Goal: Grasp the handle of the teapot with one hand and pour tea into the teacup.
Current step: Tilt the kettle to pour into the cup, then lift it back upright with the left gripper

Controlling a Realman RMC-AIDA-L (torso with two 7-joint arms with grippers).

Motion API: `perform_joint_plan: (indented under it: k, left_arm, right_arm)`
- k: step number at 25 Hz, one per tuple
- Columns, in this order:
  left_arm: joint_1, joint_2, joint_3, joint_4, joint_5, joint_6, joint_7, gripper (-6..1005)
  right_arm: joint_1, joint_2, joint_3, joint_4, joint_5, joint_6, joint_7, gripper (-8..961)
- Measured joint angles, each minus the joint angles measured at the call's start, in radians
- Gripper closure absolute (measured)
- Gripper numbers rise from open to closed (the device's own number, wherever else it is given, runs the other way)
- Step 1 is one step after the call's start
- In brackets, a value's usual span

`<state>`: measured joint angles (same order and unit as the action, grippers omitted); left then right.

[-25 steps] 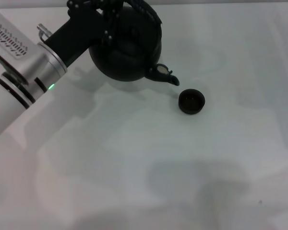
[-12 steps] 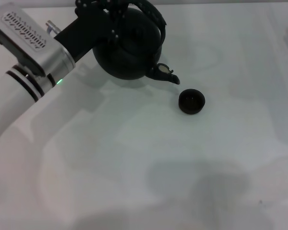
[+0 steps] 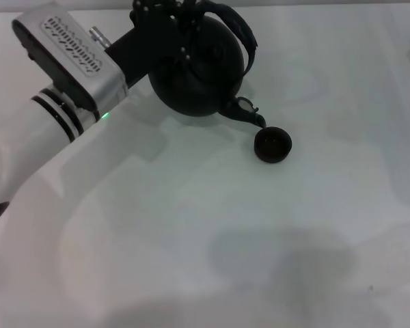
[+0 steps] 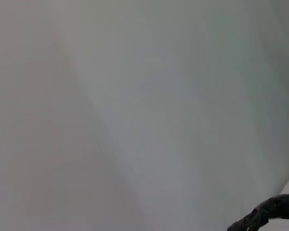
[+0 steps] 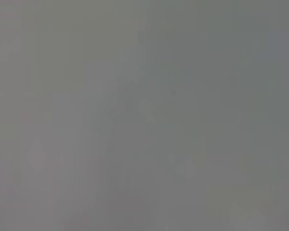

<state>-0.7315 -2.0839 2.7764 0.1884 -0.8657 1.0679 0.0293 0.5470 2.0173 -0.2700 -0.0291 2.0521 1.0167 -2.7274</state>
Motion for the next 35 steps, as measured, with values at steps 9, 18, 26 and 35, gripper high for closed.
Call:
perform_joint_plan:
  k: [9, 18, 26, 35]
  left_arm:
    - [-0.005, -0.001, 0.000, 0.024, 0.002, -0.020, 0.066, 875]
    - [-0.029, -0.001, 0.000, 0.028, 0.021, -0.047, 0.090, 877]
    - [-0.030, -0.001, -0.006, 0.028, 0.026, -0.048, 0.097, 881]
    - [-0.023, -0.001, -0.008, 0.028, 0.021, -0.048, 0.097, 880]
  right_arm:
    - [0.004, -0.001, 0.000, 0.000, 0.001, -0.002, 0.000, 119]
    - [0.006, -0.002, 0.000, 0.000, 0.002, -0.006, 0.000, 119]
    - [0.007, -0.002, 0.000, 0.000, 0.005, -0.010, 0.000, 119]
    - [0.011, -0.001, 0.000, 0.000, 0.005, -0.022, 0.000, 120]
